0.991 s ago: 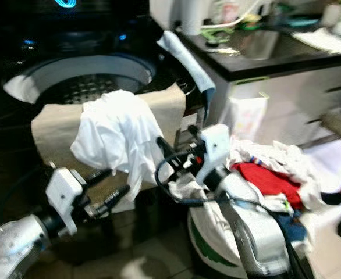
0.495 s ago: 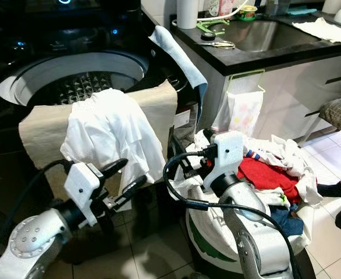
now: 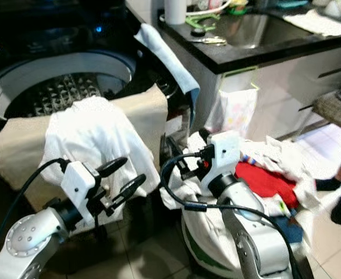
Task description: Clothes washing
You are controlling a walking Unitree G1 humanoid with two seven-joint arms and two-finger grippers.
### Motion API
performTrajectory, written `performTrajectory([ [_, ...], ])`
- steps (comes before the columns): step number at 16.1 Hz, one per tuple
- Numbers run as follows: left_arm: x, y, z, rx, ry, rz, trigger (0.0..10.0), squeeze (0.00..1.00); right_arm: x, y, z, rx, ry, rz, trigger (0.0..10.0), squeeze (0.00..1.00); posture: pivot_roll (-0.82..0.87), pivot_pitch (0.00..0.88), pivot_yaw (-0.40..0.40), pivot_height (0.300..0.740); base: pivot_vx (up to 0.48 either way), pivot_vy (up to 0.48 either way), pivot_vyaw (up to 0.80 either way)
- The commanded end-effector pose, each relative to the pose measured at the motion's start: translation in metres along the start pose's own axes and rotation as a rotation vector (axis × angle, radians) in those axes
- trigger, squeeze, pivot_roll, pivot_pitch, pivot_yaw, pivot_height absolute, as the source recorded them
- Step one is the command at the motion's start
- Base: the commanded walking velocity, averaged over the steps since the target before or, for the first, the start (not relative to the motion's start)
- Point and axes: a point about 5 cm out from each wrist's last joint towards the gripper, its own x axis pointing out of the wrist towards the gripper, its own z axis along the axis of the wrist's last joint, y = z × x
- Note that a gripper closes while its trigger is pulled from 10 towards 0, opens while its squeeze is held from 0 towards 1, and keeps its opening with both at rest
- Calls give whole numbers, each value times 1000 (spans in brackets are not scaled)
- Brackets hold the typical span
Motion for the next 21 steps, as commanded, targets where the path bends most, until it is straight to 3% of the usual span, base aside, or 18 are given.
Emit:
performTrajectory([
  [1, -7, 3, -5, -1, 25, -12, 10000, 0, 3, 5, 3, -16, 0, 42, 10000, 0, -24, 0, 20, 719, 0, 0, 0],
  [8, -23, 5, -17, 1, 86, -56, 10000, 0, 8, 14, 4, -10, -6, 166, 10000, 16, -21, 0, 7, 719, 0, 0, 0],
  [9, -23, 5, -16, 1, 78, -59, 10000, 0, 12, 13, 2, -3, 5, 198, 10000, 1000, -17, 0, 7, 719, 0, 0, 0],
  [12, -21, 5, -14, 4, 68, -60, 10000, 0, 38, -4, -6, -58, 38, 204, 10000, 1000, -13, 0, 9, 719, 0, 0, 0],
  [17, -22, 2, -13, -3, 74, -79, 10000, 0, 64, -11, -28, -101, 234, 421, 10000, 1000, 3, 0, 0, 719, 0, 0, 0],
  [19, -22, 3, -11, -1, 66, -64, 10000, 0, 76, -15, -29, -142, 251, 426, 10000, 1000, 8, 0, -11, 719, 0, 0, 0],
  [20, -22, 3, -11, 0, 65, -58, 10000, 0, 82, -17, -27, -166, 246, 407, 10000, 459, 8, 0, -12, 719, 0, 0, 0],
  [21, -22, 3, -11, -1, 64, -54, 10000, 0, 87, -18, -26, -176, 234, 402, 10000, 0, 9, 0, -13, 719, 0, 0, 0],
])
